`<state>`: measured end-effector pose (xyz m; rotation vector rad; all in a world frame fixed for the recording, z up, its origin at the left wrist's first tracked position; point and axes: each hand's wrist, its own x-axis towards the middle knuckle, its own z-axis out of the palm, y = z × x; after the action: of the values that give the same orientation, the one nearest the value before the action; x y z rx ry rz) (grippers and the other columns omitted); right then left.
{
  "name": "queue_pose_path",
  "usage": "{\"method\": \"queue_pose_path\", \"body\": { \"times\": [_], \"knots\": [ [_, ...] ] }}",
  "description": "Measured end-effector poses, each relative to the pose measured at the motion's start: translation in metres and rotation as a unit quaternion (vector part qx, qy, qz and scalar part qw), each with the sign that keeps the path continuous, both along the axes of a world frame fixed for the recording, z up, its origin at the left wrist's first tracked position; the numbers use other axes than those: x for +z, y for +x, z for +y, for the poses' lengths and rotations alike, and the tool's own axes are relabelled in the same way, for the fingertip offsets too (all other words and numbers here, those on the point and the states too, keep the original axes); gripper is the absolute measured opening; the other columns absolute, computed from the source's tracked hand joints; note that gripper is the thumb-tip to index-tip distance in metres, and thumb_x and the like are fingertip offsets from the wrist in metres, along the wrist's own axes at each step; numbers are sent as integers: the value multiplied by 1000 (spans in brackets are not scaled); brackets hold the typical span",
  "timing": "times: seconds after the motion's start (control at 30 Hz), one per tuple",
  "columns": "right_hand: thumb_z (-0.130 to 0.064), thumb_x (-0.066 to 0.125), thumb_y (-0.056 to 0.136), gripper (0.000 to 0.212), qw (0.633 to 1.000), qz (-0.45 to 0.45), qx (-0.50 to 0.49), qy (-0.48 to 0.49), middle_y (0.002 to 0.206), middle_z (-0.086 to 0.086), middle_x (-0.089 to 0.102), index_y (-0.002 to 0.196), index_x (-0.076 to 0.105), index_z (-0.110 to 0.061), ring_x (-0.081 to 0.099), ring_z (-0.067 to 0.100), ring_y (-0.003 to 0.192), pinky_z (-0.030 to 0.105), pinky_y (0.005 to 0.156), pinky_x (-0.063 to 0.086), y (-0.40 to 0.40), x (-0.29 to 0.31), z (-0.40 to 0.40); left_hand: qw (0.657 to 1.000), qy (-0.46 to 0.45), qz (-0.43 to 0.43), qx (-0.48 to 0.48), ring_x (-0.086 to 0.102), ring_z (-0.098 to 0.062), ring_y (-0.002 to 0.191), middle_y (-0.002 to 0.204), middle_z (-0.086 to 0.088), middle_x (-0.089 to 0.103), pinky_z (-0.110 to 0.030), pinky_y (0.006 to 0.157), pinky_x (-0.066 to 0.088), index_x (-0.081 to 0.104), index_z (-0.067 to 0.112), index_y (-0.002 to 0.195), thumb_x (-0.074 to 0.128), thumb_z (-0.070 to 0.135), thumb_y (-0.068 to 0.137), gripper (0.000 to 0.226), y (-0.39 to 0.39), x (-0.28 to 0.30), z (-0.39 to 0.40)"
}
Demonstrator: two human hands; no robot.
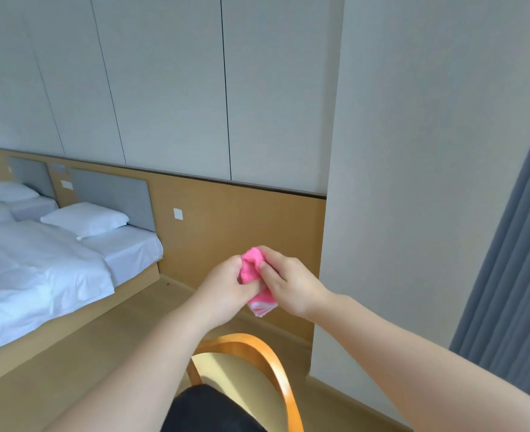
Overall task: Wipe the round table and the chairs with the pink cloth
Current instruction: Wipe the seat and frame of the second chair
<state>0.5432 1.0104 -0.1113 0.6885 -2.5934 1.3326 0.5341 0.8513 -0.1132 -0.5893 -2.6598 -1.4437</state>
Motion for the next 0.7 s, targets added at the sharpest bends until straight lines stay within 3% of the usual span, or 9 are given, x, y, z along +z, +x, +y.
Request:
{"method": "queue_pose_path", "body": {
  "times": [0.07,0.23,0.47,0.57,0.7],
  "knots": [
    [-25,29,103,24,1000,9,22,15,81,13,68,103,52,-19,69,26,65,32,65,56,-3,11,-15,1000,-9,10,15,65,-19,70,70,-1,68,-42,72,51,57,18,72,61,29,85,18,7,12,-16],
    [-33,30,102,30,993,-11,119,7,83,18,69,106,53,-14,70,31,67,46,74,57,-11,29,-48,998,-29,15,48,67,-32,78,72,-10,71,-54,83,49,62,9,74,55,25,83,20,27,31,-49],
    [-50,46,96,32,964,-14,264,17,97,1,70,110,59,-25,68,17,86,37,81,55,-25,30,-104,983,-30,24,179,69,-27,83,82,-7,73,-46,82,53,66,16,89,57,9,85,13,69,41,-88],
    [-52,51,92,32,943,-24,332,18,101,-6,68,111,60,-28,66,11,91,38,85,55,-9,24,-148,961,-58,29,270,68,-14,84,87,-3,73,-35,79,53,68,17,93,54,9,91,17,107,39,-120],
    [-46,61,89,23,881,-42,471,11,97,-6,68,103,62,-28,66,11,91,38,82,56,47,15,-223,910,-101,3,403,62,-14,77,90,-11,71,-39,77,51,68,11,92,57,21,92,15,194,33,-170]
  ]
}}
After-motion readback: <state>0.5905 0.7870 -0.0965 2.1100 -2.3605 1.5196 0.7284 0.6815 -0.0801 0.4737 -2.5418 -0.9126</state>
